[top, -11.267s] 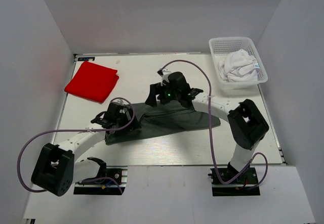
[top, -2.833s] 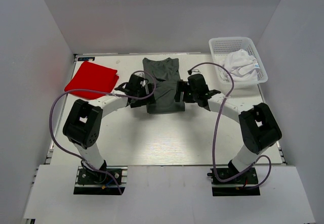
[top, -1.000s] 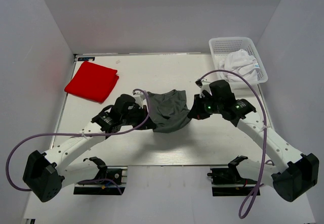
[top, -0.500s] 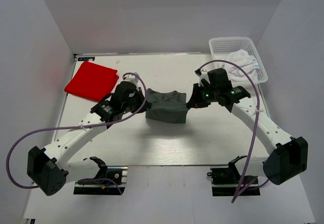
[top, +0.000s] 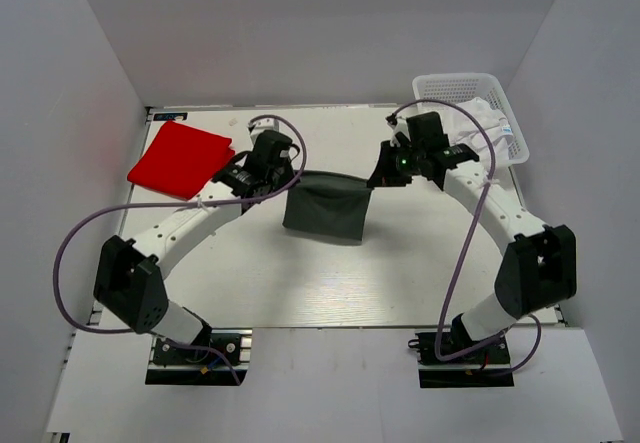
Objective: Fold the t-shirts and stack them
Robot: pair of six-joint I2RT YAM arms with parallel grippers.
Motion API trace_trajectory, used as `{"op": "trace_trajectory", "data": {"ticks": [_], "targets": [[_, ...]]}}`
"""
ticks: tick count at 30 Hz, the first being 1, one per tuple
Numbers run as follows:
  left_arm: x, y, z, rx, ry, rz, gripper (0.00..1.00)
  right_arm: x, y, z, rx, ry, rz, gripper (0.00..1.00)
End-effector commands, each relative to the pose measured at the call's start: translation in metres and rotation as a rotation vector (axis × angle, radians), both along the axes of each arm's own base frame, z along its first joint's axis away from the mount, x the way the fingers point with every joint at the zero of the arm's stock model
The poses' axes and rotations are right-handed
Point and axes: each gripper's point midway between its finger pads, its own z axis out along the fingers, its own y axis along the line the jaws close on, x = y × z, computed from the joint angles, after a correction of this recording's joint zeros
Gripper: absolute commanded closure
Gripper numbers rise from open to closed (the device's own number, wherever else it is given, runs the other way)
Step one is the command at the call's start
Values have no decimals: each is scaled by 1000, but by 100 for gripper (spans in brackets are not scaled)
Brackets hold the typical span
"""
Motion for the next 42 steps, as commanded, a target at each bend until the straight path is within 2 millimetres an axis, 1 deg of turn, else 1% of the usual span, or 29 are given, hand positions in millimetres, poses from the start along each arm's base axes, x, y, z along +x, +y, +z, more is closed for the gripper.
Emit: {"op": "trace_trajectory", "data": {"ticks": [1, 3, 4, 5, 6, 8, 9, 11, 16, 17, 18, 19, 20, 21, 22, 23, 24, 26, 27, 28, 29, 30, 31, 32, 33, 37, 39, 40, 42], "targets": [[27, 10, 17, 28, -62, 57, 100, 34, -5, 17, 22, -60, -51, 100], [37, 5, 17, 14, -52, 49, 100, 43, -1, 15, 29, -47, -45, 100], [42, 8, 14, 19, -46, 59, 100, 50, -3, 0, 19, -6, -55, 100], [47, 3, 5, 7, -26, 44, 100, 56, 1, 10, 39, -20, -46, 100], [51, 6, -3, 9, -5, 47, 100, 62, 1, -4, 41, 21, -47, 100], [64, 2, 1, -4, -16, 41, 100, 72, 3, 2, 48, 13, -52, 100], [73, 5, -12, 10, 8, 55, 100, 77, -1, -10, 37, 44, -69, 100], [85, 5, -12, 11, 9, 67, 100, 87, 0, -10, 37, 30, -72, 100], [119, 0, -29, -5, 46, 21, 100, 120, -6, -40, 18, 83, -114, 100], [124, -2, -46, 16, 71, 14, 100, 128, -5, -47, 13, 91, -122, 100], [130, -1, -52, 13, 80, 18, 95, 131, -7, -53, 9, 109, -134, 100], [136, -6, -47, 9, 72, -1, 75, 140, -8, -50, 1, 86, -141, 90], [144, -2, -49, 8, 72, 11, 72, 151, -8, -63, -11, 92, -141, 76], [146, 5, -65, 41, 111, 10, 67, 160, -8, -55, -6, 73, -143, 59], [150, -3, -55, 27, 97, -26, 35, 161, -6, -62, -14, 82, -123, 36], [154, 2, -49, 29, 87, -23, 17, 167, -3, -56, -6, 62, -113, 10], [156, 2, -45, 39, 75, -35, 1, 168, 0, -50, 1, 50, -100, 10], [155, 2, -35, 33, 57, -35, 0, 164, 2, -45, 5, 28, -73, 10], [147, 2, -44, 36, 73, -61, 0, 161, 4, -28, 20, -27, -66, 10], [145, 1, -30, 23, 34, -74, 0, 158, 4, -25, 28, -38, -66, 10], [141, 0, -28, 9, 26, -86, 0, 147, 0, -35, 30, -8, -72, 10], [124, -7, -45, 4, 57, -149, 0, 134, 2, -22, 51, -43, -65, 10], [121, -8, -45, -2, 40, -169, 0, 132, 3, -18, 72, -60, -61, 10], [114, -14, -41, -5, 27, -203, 0, 115, 5, -32, 83, -20, -39, 10], [102, -12, -54, 1, 61, -225, 0, 102, 7, -24, 106, -44, -17, 10], [87, -8, -78, 22, 123, -244, 0, 70, 7, -27, 100, -47, 3, 10], [86, -2, -84, 42, 132, -225, 0, 57, 3, -41, 75, -38, -3, 10], [86, -2, -84, 42, 132, -225, 0, 52, 4, -29, 84, -71, 8, 10], [88, -3, -99, 58, 158, -233, 0, 42, 8, -31, 108, -85, 43, 10]]}}
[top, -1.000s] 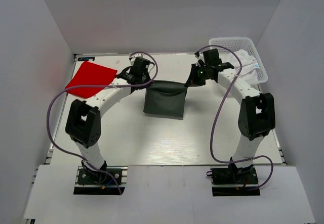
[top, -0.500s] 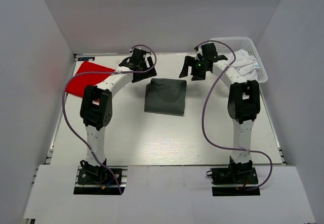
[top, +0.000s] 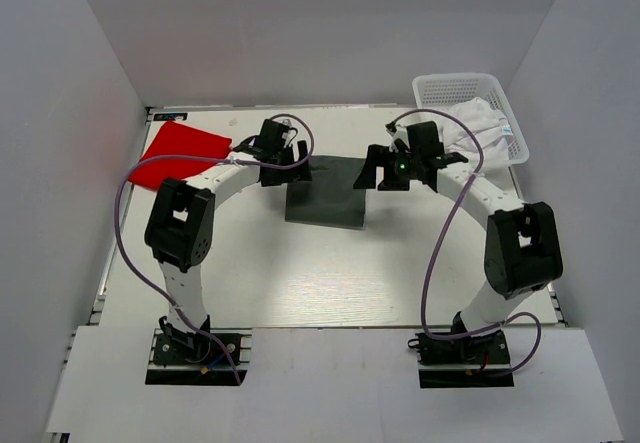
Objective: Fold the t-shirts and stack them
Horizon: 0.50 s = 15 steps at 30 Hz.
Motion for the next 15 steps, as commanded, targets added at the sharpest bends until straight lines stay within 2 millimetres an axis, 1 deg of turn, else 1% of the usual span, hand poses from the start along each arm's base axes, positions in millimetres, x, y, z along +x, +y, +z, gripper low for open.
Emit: {"op": "trace_trajectory", "data": {"ticks": [1, 4, 5, 6, 7, 8, 9, 10, 12, 13, 14, 15], "targets": [[9, -2, 5, -2, -26, -21, 0, -5, 11, 23, 60, -124, 55, 10], [9, -3, -7, 10, 2, -21, 0, -9, 16, 25, 76, -120, 70, 10], [9, -3, -7, 10, 2, -21, 2, -13, 19, 23, 81, -109, 79, 10], [10, -3, -18, 15, 15, -21, 2, -13, 19, 22, 86, -103, 80, 10], [12, -4, -21, 15, 14, -21, 4, -15, 19, 23, 87, -107, 81, 10], [11, -4, -28, 20, 26, -21, 4, -17, 18, 21, 91, -102, 82, 10], [13, -4, -29, 23, 32, -21, 4, -19, 20, 20, 90, -103, 88, 10], [14, -5, -40, 31, 50, -21, 8, -19, 18, 20, 90, -101, 81, 10], [17, -8, -43, 31, 56, -36, 13, -22, 15, 17, 80, -101, 76, 10], [14, -7, -49, 39, 76, -37, 16, -24, 15, 15, 80, -91, 75, 10], [17, -7, -51, 44, 73, -44, 23, -24, 11, 14, 69, -89, 62, 10], [15, -10, -50, 34, 77, -63, 30, -24, 11, 14, 66, -90, 57, 10]]}}
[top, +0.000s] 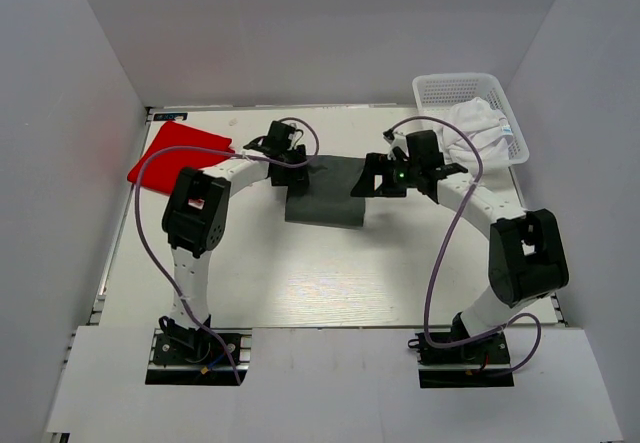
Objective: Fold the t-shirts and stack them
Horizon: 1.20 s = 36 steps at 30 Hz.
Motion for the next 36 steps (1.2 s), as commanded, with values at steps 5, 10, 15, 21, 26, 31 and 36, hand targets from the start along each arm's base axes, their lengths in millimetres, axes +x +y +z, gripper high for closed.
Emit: {"op": "trace_trajectory", "data": {"ticks": [5, 10, 15, 21, 26, 31, 36], "targets": [[-17, -4, -17, 13, 41, -99, 91, 2, -13, 14, -21, -76, -62, 10], [0, 32, 11, 203, -58, -40, 100, 9, -33, 16, -96, -114, -170, 10], [4, 69, 70, 318, -216, -15, 100, 11, -45, 19, -132, -158, -230, 10], [-3, 90, 122, 406, -385, -97, 100, 12, -60, 20, -178, -188, -286, 10], [-7, 118, 147, 503, -460, -94, 100, 13, -73, 19, -225, -200, -342, 10], [-5, 140, 161, 574, -508, -96, 100, 13, -74, 20, -228, -205, -343, 10], [2, 172, 173, 662, -516, -49, 100, 14, -76, 23, -238, -216, -354, 10]]}}
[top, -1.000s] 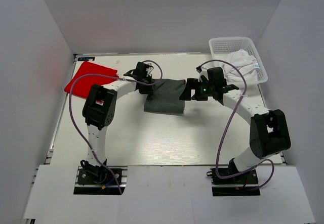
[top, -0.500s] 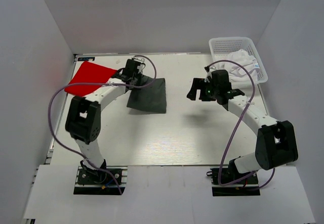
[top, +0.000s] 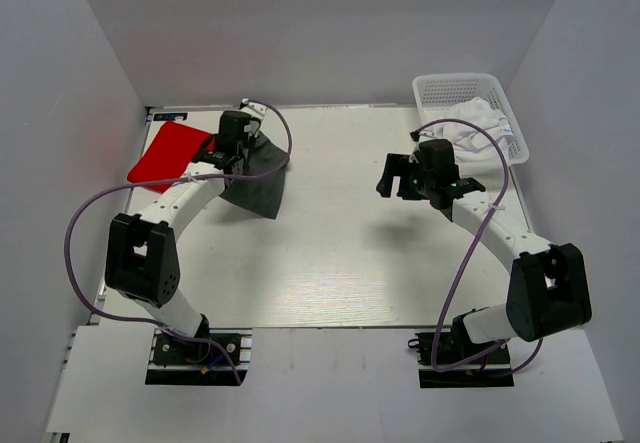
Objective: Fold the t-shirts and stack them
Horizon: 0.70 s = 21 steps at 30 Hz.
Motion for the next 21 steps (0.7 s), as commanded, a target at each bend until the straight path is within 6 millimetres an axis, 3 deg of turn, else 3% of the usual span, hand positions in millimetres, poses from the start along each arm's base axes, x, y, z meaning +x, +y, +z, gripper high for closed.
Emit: {"op": "trace_trajectory", "data": {"ticks": [1, 11, 12, 13, 15, 16, 17, 21], "targets": [[11, 28, 40, 61, -108, 43, 100, 5, -6, 15, -7, -60, -23, 10], [23, 78, 63, 85, -168, 106, 100, 7, -7, 18, -15, -63, -30, 10], [25, 84, 58, 92, -153, 106, 100, 7, -8, 15, -18, -56, -31, 10], [31, 83, 67, 92, -172, 94, 100, 8, -8, 18, -14, -62, -33, 10], [37, 88, 63, 104, -154, 90, 100, 8, -7, 18, -15, -63, -29, 10], [40, 95, 72, 113, -171, 100, 100, 9, -6, 17, -17, -59, -28, 10], [40, 101, 65, 124, -147, 96, 100, 10, -7, 16, -20, -59, -29, 10], [42, 103, 74, 113, -166, 58, 100, 11, -6, 14, -21, -39, -29, 10]]}}
